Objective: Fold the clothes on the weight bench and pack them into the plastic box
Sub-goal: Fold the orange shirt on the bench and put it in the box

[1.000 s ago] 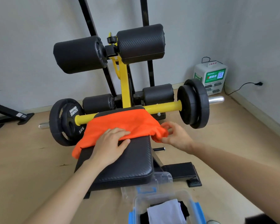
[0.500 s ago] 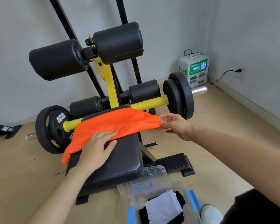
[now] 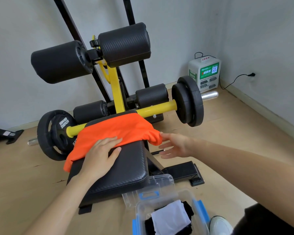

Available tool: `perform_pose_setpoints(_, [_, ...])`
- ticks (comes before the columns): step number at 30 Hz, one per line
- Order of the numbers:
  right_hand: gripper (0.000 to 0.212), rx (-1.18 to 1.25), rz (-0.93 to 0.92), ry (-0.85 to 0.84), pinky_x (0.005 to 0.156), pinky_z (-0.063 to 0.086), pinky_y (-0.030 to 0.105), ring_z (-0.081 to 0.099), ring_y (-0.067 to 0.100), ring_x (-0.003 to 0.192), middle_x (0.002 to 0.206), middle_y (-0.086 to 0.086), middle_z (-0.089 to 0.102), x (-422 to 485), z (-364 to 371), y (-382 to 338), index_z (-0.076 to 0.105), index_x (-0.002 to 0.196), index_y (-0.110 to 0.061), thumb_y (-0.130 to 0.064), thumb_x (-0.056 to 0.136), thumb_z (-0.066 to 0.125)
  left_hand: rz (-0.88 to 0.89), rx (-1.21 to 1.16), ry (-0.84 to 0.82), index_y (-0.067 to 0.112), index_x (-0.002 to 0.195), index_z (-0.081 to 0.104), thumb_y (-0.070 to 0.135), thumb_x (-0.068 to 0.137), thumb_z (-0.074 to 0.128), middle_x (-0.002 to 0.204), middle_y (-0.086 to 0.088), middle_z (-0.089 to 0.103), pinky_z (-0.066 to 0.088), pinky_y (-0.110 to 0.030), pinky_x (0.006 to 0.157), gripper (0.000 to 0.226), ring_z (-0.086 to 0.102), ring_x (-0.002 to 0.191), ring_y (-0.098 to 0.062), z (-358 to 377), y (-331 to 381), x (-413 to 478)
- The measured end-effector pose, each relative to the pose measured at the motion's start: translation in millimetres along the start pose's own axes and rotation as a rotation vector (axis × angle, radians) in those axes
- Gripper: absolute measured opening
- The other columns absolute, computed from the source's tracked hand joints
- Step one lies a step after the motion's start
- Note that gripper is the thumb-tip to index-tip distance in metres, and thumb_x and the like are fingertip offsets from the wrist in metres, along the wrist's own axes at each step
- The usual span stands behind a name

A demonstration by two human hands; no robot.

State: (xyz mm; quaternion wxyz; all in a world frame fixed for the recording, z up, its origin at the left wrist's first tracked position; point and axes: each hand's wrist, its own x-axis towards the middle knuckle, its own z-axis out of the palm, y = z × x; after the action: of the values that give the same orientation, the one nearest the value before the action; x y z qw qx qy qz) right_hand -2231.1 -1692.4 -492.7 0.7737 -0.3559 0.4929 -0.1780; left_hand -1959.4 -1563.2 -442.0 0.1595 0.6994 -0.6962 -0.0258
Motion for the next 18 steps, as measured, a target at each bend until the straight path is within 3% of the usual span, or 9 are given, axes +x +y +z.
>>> perform_pose_setpoints(3, [0.052,0.186,0.040,-0.073,0.073,0.061,0.046,0.066,0.039,0.100,0.118,0.024,0.060,10,16,2,0.054,0.124,-0.001,-0.045,0.096,0.058,0.001,-0.007,0.007,0.041,0.138,0.056,0.043,0.101,0.049,0.144,0.018,0.052,0.042,-0.036,0.105,0.038,0.044,0.133,-0.011,0,0,-1])
perform_pose_setpoints(7, [0.032,0.405,-0.049,-0.005,0.057,0.061,0.038,0.066,0.029,0.087,0.105,0.021,0.062,22,25,-4,0.053,0.126,0.001,-0.019,0.100,0.055,0.008,-0.009,0.014,0.041,0.138,0.056,0.043,0.101,0.049,0.144,0.019,0.052,0.042,-0.035,0.103,0.038,0.044,0.133,-0.009,0,0,-1])
perform_pose_setpoints(11, [0.016,0.406,-0.150,0.078,0.070,0.060,0.035,0.066,0.026,0.092,0.114,0.020,0.063,17,10,-15,0.058,0.112,0.001,-0.001,0.097,0.055,0.010,-0.005,0.018,0.042,0.139,0.055,0.044,0.101,0.049,0.144,0.020,0.051,0.042,-0.034,0.102,0.039,0.042,0.134,-0.008,0,0,-2])
perform_pose_setpoints(16, [0.028,0.349,-0.296,0.136,0.071,0.059,0.032,0.067,0.026,0.100,0.117,0.018,0.066,6,2,-23,0.063,0.120,-0.004,0.003,0.092,0.061,0.010,-0.004,0.025,0.042,0.139,0.054,0.042,0.101,0.050,0.144,0.020,0.052,0.043,-0.033,0.100,0.039,0.043,0.133,-0.008,1,-1,-3])
perform_pose_setpoints(18, [0.027,0.242,-0.420,0.221,0.079,0.060,0.036,0.066,0.028,0.102,0.115,0.017,0.064,1,4,-26,0.066,0.114,-0.006,0.006,0.090,0.062,0.015,0.002,0.023,0.043,0.140,0.054,0.043,0.101,0.049,0.145,0.020,0.051,0.043,-0.034,0.101,0.039,0.042,0.133,-0.008,0,0,-2])
